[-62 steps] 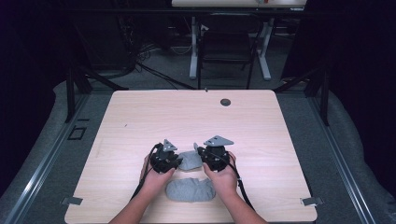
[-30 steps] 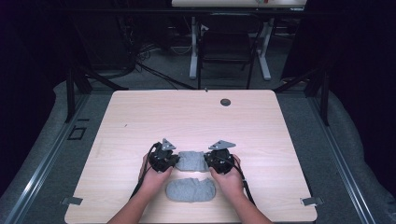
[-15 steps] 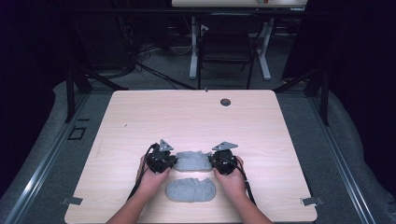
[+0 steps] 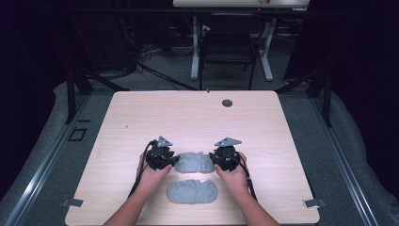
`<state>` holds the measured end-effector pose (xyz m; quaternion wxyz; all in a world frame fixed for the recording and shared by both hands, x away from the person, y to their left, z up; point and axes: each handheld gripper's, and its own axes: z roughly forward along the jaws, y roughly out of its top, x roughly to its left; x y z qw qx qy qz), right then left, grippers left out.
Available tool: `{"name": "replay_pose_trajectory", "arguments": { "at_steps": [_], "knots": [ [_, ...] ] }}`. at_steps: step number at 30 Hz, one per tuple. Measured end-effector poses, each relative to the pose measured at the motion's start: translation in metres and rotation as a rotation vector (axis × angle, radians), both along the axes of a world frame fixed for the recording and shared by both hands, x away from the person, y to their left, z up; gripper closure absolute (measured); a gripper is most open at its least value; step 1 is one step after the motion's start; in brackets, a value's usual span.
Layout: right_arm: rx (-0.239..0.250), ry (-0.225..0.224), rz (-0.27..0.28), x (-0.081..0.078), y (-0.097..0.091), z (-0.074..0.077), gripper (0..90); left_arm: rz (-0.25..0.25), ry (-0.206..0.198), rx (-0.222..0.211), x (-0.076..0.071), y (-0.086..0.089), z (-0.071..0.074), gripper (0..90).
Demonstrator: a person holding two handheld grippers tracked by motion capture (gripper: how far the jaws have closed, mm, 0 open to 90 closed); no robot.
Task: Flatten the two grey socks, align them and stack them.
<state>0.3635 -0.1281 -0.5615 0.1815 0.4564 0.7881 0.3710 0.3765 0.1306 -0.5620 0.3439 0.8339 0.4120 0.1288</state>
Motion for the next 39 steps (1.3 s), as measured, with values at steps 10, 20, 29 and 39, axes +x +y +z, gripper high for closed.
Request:
{"name": "replay_pose_trajectory", "arguments": {
  "at_steps": [10, 20, 29, 39],
  "knots": [
    [0.017, 0.042, 0.007, 0.004, -0.005, -0.010, 69.4, -0.009, 0.031, 0.024, 0.005, -0.005, -0.007, 66.6],
    [-0.009, 0.072, 0.015, 0.003, -0.001, -0.015, 79.0, -0.028, 0.046, 0.016, 0.004, -0.007, -0.008, 81.1],
    [-0.024, 0.058, 0.027, 0.001, 0.002, -0.013, 87.8, -0.030, 0.041, 0.024, 0.002, -0.008, -0.008, 85.7],
    [-0.002, 0.039, 0.032, -0.002, 0.002, -0.006, 88.4, -0.021, 0.023, 0.005, 0.001, -0.005, -0.002, 86.1]
  ]
}}
